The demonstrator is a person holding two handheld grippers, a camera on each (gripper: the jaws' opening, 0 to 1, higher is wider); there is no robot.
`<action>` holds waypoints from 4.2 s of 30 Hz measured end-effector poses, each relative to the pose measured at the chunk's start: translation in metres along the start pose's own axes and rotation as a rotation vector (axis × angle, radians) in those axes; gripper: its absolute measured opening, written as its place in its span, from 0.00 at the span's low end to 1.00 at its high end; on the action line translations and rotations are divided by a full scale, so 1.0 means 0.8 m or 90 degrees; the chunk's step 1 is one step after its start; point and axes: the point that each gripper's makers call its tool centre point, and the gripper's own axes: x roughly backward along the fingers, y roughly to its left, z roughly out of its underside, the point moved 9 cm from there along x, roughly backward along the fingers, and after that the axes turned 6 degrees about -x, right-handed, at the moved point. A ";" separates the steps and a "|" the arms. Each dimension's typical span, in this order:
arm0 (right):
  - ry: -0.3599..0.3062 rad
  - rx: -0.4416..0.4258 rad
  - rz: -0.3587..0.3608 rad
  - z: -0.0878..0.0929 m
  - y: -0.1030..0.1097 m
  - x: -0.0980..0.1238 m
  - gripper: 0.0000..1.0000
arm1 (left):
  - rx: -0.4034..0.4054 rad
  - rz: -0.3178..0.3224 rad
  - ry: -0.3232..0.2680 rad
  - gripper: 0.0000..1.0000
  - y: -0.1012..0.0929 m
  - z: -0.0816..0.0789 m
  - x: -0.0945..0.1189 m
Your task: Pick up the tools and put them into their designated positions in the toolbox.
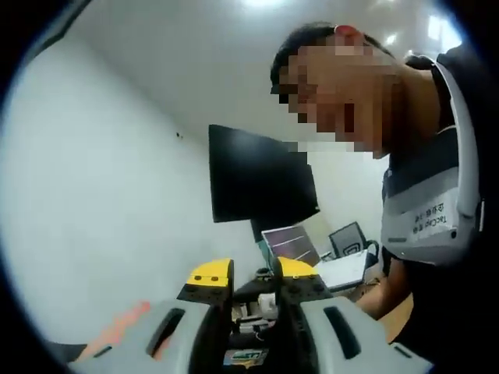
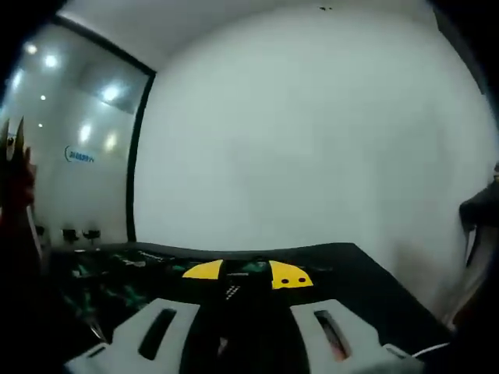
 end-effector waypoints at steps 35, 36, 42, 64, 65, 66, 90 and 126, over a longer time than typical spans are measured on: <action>0.135 -0.171 0.155 0.008 -0.056 -0.032 0.20 | -0.044 -0.861 0.259 0.16 0.195 0.134 0.402; 0.166 -0.181 0.170 0.000 -0.061 -0.045 0.20 | -0.039 -0.859 0.262 0.16 0.195 0.135 0.401; 0.373 -0.054 0.133 -0.033 -0.067 -0.091 0.19 | -0.034 -0.845 0.268 0.16 0.197 0.137 0.401; 0.748 0.015 0.084 0.016 -0.021 -0.036 0.22 | -0.018 -0.832 0.251 0.15 0.195 0.134 0.400; 0.776 0.040 0.088 0.010 -0.015 -0.032 0.15 | -0.018 -0.830 0.252 0.15 0.194 0.135 0.398; 0.782 0.053 0.094 0.007 -0.022 -0.034 0.09 | -0.017 -0.830 0.254 0.15 0.193 0.135 0.397; 0.731 0.098 0.119 -0.052 -0.035 -0.012 0.10 | -0.013 -0.813 0.271 0.14 0.195 0.139 0.396; 0.708 0.510 -0.374 -0.003 0.140 0.032 0.12 | -0.012 -0.800 0.289 0.14 0.195 0.142 0.394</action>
